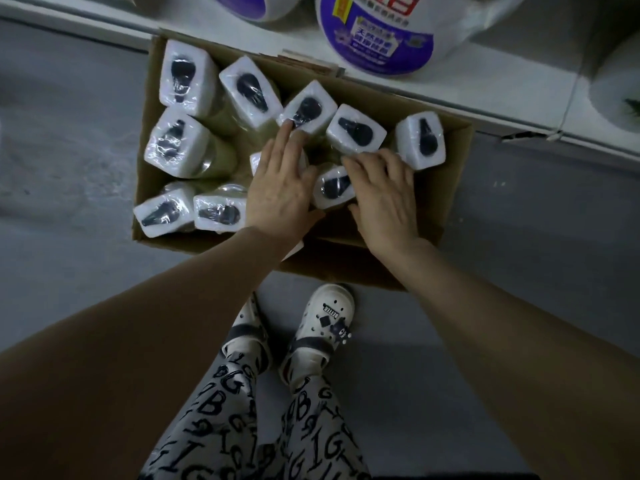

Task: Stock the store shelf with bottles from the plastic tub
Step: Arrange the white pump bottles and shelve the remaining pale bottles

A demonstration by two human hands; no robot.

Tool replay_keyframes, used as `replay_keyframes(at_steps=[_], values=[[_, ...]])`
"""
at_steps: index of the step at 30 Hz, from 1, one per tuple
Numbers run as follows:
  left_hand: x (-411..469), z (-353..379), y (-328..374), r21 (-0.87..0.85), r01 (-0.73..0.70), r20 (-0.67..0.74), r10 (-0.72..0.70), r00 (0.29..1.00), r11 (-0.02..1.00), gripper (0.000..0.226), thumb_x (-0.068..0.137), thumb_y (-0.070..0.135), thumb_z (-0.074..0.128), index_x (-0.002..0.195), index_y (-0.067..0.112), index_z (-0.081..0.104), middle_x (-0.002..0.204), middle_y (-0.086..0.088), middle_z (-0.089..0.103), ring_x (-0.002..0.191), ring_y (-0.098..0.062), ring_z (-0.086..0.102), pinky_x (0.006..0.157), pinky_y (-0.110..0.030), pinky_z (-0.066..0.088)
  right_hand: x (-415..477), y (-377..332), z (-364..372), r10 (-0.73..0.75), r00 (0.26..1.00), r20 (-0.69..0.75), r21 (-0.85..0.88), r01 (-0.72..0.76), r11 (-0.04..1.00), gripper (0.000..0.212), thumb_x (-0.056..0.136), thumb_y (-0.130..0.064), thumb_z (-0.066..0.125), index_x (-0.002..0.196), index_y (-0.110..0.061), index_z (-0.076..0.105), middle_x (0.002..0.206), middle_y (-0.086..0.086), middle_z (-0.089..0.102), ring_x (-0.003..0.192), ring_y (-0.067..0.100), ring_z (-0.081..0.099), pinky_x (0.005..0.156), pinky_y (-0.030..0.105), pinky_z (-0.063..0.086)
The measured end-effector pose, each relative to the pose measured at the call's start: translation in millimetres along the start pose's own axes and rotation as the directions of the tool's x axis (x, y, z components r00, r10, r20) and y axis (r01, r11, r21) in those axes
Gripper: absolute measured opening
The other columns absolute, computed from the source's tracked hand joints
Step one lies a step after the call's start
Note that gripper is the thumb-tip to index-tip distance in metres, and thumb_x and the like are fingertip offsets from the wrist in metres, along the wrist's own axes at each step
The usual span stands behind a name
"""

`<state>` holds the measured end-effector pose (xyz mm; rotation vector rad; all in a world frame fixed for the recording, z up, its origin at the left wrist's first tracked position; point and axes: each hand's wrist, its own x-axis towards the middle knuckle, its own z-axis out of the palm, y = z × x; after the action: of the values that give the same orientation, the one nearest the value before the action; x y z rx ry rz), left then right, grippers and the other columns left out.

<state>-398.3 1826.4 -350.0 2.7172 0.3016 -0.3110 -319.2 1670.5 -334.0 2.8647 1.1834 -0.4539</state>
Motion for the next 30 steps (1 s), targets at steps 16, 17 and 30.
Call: replay_keyframes(at_steps=[16, 17, 30], values=[[-25.8, -35.4, 9.2, -0.128, -0.061, -0.033, 0.057, 0.998, 0.990, 0.047, 0.082, 0.027, 0.063, 0.126, 0.011, 0.061, 0.146, -0.016, 0.044, 0.149, -0.035, 0.019, 0.120, -0.048, 0.026, -12.1, -6.0, -50.4, 0.000, 0.994, 0.113, 0.374, -0.042, 0.926, 0.043, 0.082, -0.012, 0.074, 0.121, -0.014, 0.057, 0.147, 0.005, 0.045, 0.138, 0.026, 0.041, 0.111, 0.040, 0.040], [-28.8, -43.5, 10.5, -0.145, -0.069, -0.042, 0.063, 0.997, 0.987, 0.048, 0.080, 0.025, 0.064, 0.125, 0.009, 0.060, 0.143, -0.017, 0.047, 0.148, -0.036, 0.022, 0.118, -0.049, 0.029, -14.3, -8.0, -59.0, 0.006, 0.991, 0.133, 0.425, -0.063, 0.903, 0.043, 0.084, -0.011, 0.073, 0.122, -0.014, 0.055, 0.146, 0.004, 0.046, 0.137, 0.025, 0.042, 0.110, 0.040, 0.042], [-60.4, -211.7, 40.9, -0.485, -0.039, 0.016, 0.054, 0.998, 0.874, 0.056, 0.085, 0.024, 0.075, 0.135, 0.016, 0.052, 0.126, -0.008, 0.063, 0.108, -0.027, 0.064, 0.090, -0.041, 0.053, -43.0, -29.7, -226.9, 0.081, 0.971, 0.225, 0.710, -0.220, 0.669, 0.044, 0.088, -0.013, 0.072, 0.122, -0.031, 0.050, 0.125, -0.006, 0.059, 0.114, 0.009, 0.056, 0.093, 0.027, 0.051]])
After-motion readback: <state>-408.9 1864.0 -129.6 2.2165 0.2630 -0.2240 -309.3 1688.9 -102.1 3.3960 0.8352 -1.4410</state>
